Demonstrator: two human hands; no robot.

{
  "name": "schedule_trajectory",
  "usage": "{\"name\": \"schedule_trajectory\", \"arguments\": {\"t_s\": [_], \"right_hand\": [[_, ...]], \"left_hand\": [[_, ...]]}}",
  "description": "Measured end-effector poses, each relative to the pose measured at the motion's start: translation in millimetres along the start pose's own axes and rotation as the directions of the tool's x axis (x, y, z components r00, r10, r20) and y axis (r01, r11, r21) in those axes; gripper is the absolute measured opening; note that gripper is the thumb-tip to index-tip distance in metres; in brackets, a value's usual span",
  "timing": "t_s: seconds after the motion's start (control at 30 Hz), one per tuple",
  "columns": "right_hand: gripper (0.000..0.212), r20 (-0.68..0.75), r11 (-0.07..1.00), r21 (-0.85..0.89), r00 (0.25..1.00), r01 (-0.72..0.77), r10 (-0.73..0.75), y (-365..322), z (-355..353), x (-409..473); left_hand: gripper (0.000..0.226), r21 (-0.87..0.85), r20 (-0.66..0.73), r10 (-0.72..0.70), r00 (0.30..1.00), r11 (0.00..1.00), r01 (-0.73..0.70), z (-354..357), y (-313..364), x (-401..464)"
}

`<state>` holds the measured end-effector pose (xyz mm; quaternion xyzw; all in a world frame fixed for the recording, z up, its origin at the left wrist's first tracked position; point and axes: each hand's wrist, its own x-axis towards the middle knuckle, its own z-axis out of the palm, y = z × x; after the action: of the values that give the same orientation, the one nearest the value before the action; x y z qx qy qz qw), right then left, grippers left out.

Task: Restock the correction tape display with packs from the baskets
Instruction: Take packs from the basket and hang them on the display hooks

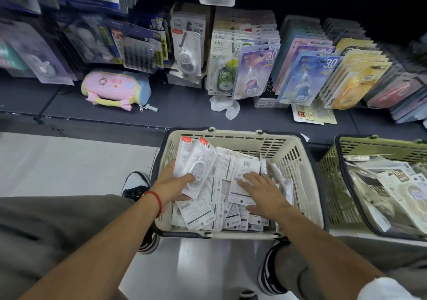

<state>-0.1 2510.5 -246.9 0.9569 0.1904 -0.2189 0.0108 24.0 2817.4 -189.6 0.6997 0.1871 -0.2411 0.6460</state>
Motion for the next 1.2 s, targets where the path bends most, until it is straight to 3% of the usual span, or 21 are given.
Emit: {"name": "schedule_trajectory", "arguments": {"t_s": [0.1, 0.17, 0.2, 0.27, 0.3, 0.4, 0.43, 0.5, 0.57, 0.63, 0.73, 0.77, 0.83, 0.9, 0.97, 1.1, 1.2], "right_hand": [[0.07, 0.039, 0.956, 0.286, 0.998, -0.062, 0.054, -2.7, -32.7, -1.1], [0.039, -0.11, 0.796, 0.599, 0.976, -0.085, 0.187, -6.2, -65.1, -3.4], [0.027, -0.214, 0.693, 0.718, 0.931, -0.056, 0.297, -4.4, -81.2, -2.3], [0.039, -0.316, 0.551, 0.835, 0.826, 0.008, 0.468, 5.2, -111.1, 2.8], [0.04, -0.287, 0.451, 0.891, 0.823, 0.043, 0.489, 11.3, -122.1, 4.8], [0.031, -0.128, 0.143, 0.986, 0.937, 0.085, 0.325, 14.0, -140.1, 4.2], [0.03, -0.105, 0.138, 0.988, 0.956, 0.068, 0.275, 9.8, -137.4, 5.3], [0.032, -0.126, 0.335, 0.942, 0.954, 0.029, 0.272, -4.0, -124.0, 10.5], [0.035, -0.193, 0.52, 0.854, 0.923, -0.008, 0.333, -20.1, -106.9, 17.7], [0.038, -0.237, 0.576, 0.817, 0.901, -0.017, 0.363, -30.4, -94.4, 22.8], [0.037, -0.213, 0.559, 0.828, 0.896, -0.046, 0.389, -23.3, -82.3, 22.4], [0.032, -0.217, 0.612, 0.787, 0.893, -0.08, 0.395, -11.6, -77.4, 21.2], [0.011, -0.16, 0.829, 0.524, 0.934, -0.195, 0.321, 15.0, -66.2, 10.4], [0.036, -0.015, 0.97, 0.149, 0.981, -0.191, 0.196, 31.0, -50.0, -0.7], [0.046, -0.005, 0.989, 0.024, 0.989, -0.149, 0.149, 31.9, -38.9, -5.4], [0.032, -0.115, 0.992, -0.079, 0.99, -0.096, 0.087, 28.6, -27.7, -1.0], [0.015, -0.228, 0.994, 0.07, 0.968, -0.086, 0.1, 34.7, -36.4, -0.9]], "left_hand": [[0.05, -0.083, -0.02, -0.014, 1.0, 0.996, 0.012, -1.7, 0.5, 0.3], [0.054, -0.133, -0.032, -0.023, 0.999, 0.991, 0.019, -1.2, 2.5, 0.4], [0.054, -0.151, -0.034, -0.019, 0.999, 0.988, 0.014, 0.1, 4.0, 0.1], [0.052, -0.183, -0.025, -0.001, 1.0, 0.983, -0.004, 3.9, 6.6, -1.4], [0.051, -0.201, -0.013, 0.005, 1.0, 0.98, -0.007, 6.3, 7.3, -2.7], [0.055, -0.283, 0.12, -0.022, 0.992, 0.958, 0.056, 14.3, 8.5, -7.5], [0.058, -0.324, 0.202, -0.046, 0.978, 0.939, 0.111, 17.0, 8.0, -9.5], [0.062, -0.393, 0.353, -0.083, 0.932, 0.891, 0.229, 21.9, 4.8, -13.5], [0.062, -0.426, 0.412, -0.098, 0.906, 0.858, 0.286, 26.4, 0.1, -16.6], [0.063, -0.409, 0.397, -0.087, 0.914, 0.874, 0.261, 29.0, -5.7, -17.9], [0.065, -0.364, 0.312, -0.096, 0.945, 0.907, 0.212, 26.9, -7.9, -17.2], [0.063, -0.374, 0.28, -0.102, 0.955, 0.904, 0.206, 25.2, -7.3, -16.1], [0.057, -0.404, 0.225, -0.113, 0.968, 0.893, 0.198, 20.9, -6.7, -13.6], [0.053, -0.409, 0.194, -0.114, 0.974, 0.893, 0.186, 18.5, -6.3, -12.2], [0.052, -0.404, 0.185, -0.114, 0.976, 0.896, 0.182, 18.9, -6.2, -11.4], [0.053, -0.395, 0.166, -0.121, 0.979, 0.901, 0.179, 21.5, -5.6, -11.7], [0.054, -0.41, 0.15, -0.109, 0.983, 0.898, 0.163, 20.3, -3.7, -12.9]]}}
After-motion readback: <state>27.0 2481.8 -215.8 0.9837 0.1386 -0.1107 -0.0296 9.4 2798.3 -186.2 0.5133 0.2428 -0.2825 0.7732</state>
